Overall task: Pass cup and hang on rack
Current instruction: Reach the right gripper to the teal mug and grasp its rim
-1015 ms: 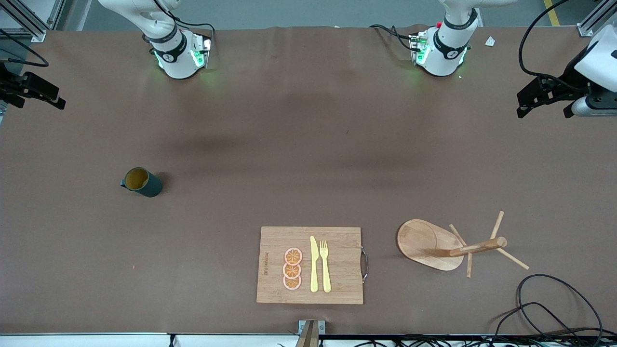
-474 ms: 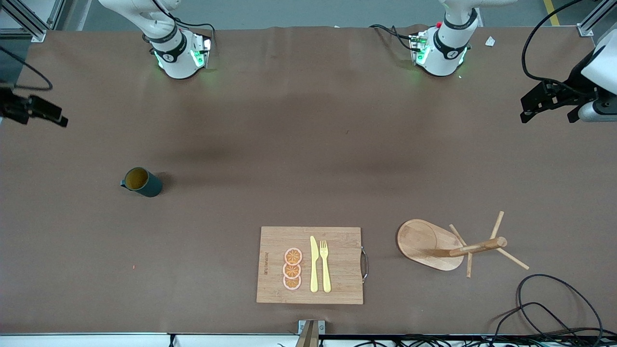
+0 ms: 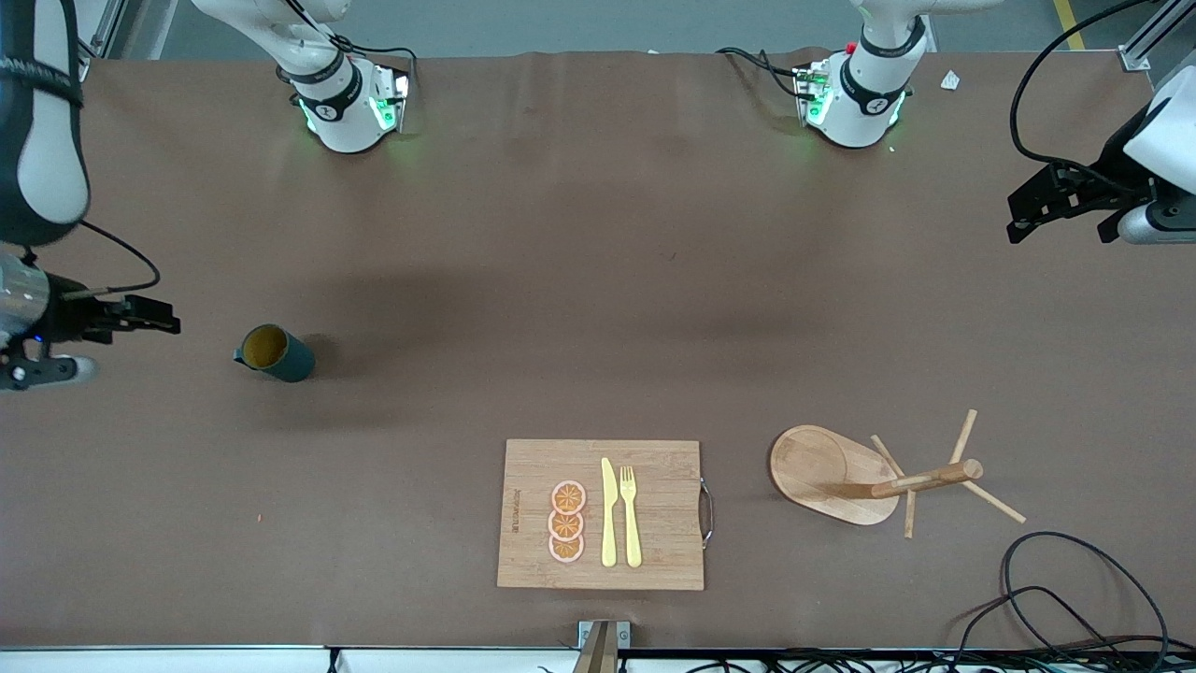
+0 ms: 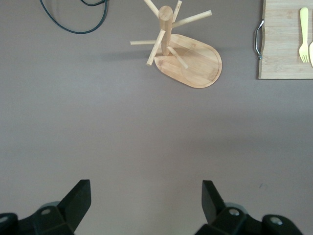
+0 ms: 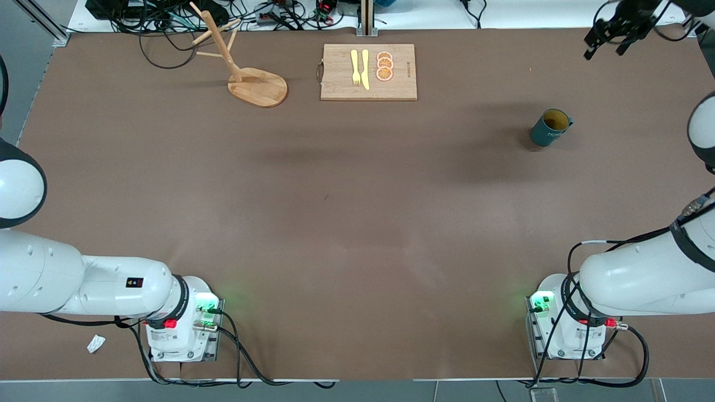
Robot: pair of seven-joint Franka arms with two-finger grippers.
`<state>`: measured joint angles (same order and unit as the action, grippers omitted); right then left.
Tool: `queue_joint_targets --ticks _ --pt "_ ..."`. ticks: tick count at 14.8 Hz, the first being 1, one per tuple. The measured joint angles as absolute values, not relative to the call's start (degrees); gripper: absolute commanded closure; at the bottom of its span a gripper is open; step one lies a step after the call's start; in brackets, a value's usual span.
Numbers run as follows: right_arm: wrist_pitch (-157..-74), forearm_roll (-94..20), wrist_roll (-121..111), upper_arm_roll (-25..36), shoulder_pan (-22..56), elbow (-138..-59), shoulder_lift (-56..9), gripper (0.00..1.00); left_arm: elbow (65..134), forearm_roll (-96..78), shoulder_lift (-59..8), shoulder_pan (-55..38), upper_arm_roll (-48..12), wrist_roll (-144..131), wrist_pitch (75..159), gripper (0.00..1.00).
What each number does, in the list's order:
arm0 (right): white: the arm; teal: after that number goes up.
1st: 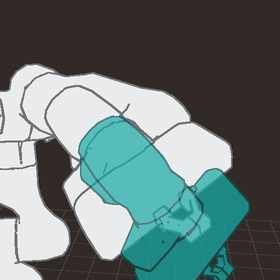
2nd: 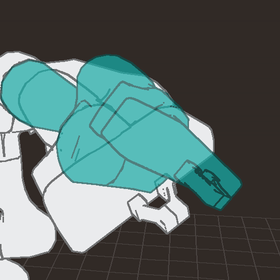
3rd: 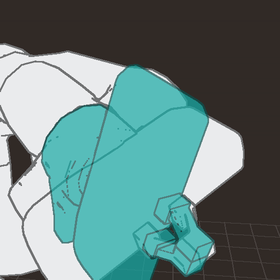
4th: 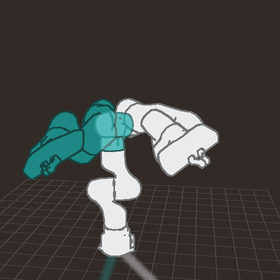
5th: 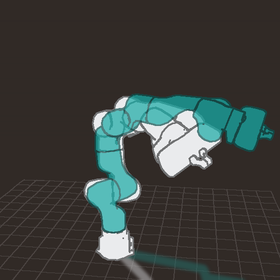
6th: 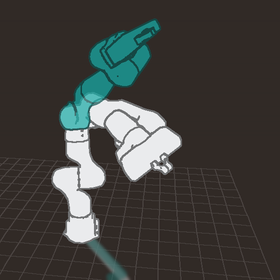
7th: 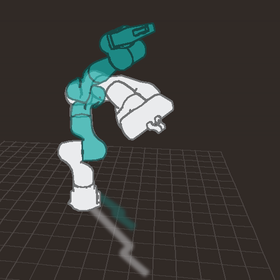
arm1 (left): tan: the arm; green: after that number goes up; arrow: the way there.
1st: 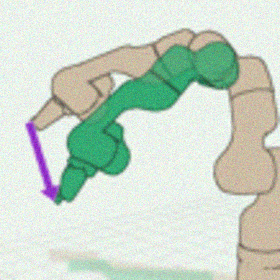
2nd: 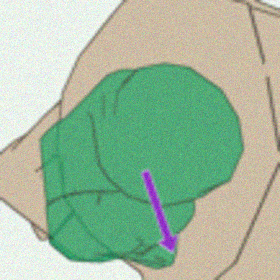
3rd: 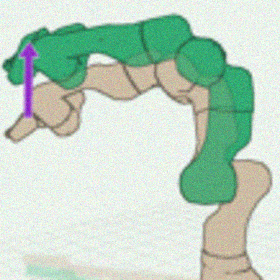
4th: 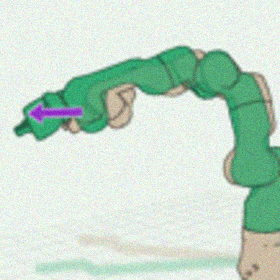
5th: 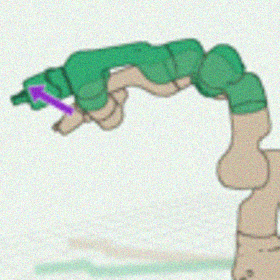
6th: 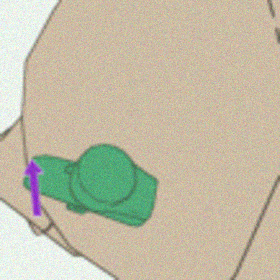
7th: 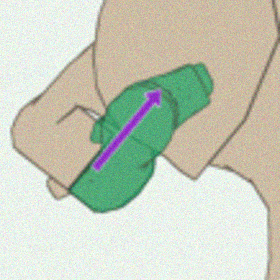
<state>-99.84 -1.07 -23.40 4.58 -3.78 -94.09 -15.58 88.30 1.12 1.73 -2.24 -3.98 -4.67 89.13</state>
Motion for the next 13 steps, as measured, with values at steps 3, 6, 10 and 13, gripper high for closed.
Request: queue_joint_targets --ticks 3,6,10,13 --pt "-105.2 -1.1 -36.1 4.5 -3.8 -97.1 -19.0 0.0 88.3 1.1 1.7 -2.1 -4.0 -4.7 89.2 0.0" --pt "-113.1 -1.1 -46.4 4.4 -3.8 -103.7 -19.8 0.0 88.2 1.1 1.7 -1.8 -3.9 -4.7 89.2 0.0" --pt "-123.7 -1.1 -50.4 4.0 -3.8 -112.7 -20.1 0.0 87.9 1.1 1.7 -0.6 -3.9 -4.6 89.3 0.0" --pt "-126.4 -1.1 -50.8 3.7 -3.8 -115.5 -20.9 0.06 87.8 1.1 1.7 -0.4 -3.9 -4.5 89.3 0.0"
